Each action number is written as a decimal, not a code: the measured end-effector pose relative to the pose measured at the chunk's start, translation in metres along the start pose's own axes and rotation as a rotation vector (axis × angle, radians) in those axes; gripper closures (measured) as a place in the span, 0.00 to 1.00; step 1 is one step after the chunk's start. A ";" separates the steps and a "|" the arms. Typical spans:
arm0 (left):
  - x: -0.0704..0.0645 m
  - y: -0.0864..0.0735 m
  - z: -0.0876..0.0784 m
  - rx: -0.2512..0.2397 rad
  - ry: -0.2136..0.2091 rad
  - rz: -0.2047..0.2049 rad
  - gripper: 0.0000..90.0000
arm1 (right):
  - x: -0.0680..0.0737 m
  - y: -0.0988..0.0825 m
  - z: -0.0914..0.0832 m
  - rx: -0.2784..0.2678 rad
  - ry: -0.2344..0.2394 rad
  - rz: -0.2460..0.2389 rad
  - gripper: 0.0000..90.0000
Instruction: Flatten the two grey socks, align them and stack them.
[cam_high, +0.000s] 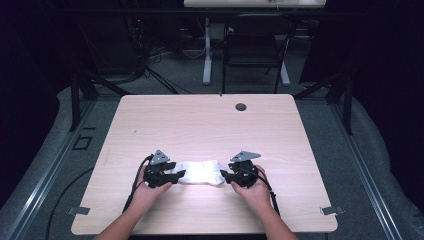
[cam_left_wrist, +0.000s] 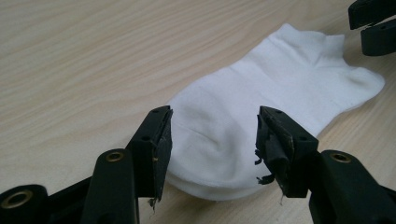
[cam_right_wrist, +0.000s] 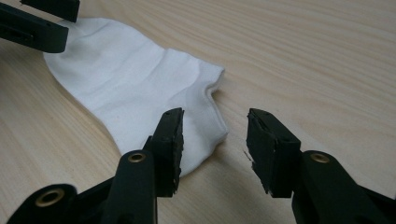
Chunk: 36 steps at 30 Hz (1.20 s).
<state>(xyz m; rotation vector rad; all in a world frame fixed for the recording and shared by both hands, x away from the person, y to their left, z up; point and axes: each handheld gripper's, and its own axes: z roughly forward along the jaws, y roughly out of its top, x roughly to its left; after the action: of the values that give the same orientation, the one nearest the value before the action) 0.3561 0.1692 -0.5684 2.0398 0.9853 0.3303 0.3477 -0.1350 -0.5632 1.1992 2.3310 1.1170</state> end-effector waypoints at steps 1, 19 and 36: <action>0.000 0.001 -0.004 -0.003 0.000 0.005 0.51 | 0.000 0.000 -0.002 -0.008 0.003 -0.002 0.62; 0.005 0.001 -0.020 -0.013 0.035 0.012 0.48 | -0.010 -0.004 -0.015 0.029 -0.092 -0.064 0.53; 0.003 0.014 -0.038 -0.073 0.036 0.014 0.43 | -0.005 0.004 -0.037 0.009 -0.072 -0.005 0.48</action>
<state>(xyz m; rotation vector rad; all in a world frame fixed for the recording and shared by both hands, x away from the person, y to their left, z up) 0.3445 0.1880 -0.5345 1.9818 0.9673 0.4055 0.3326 -0.1563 -0.5363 1.2158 2.2864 1.0449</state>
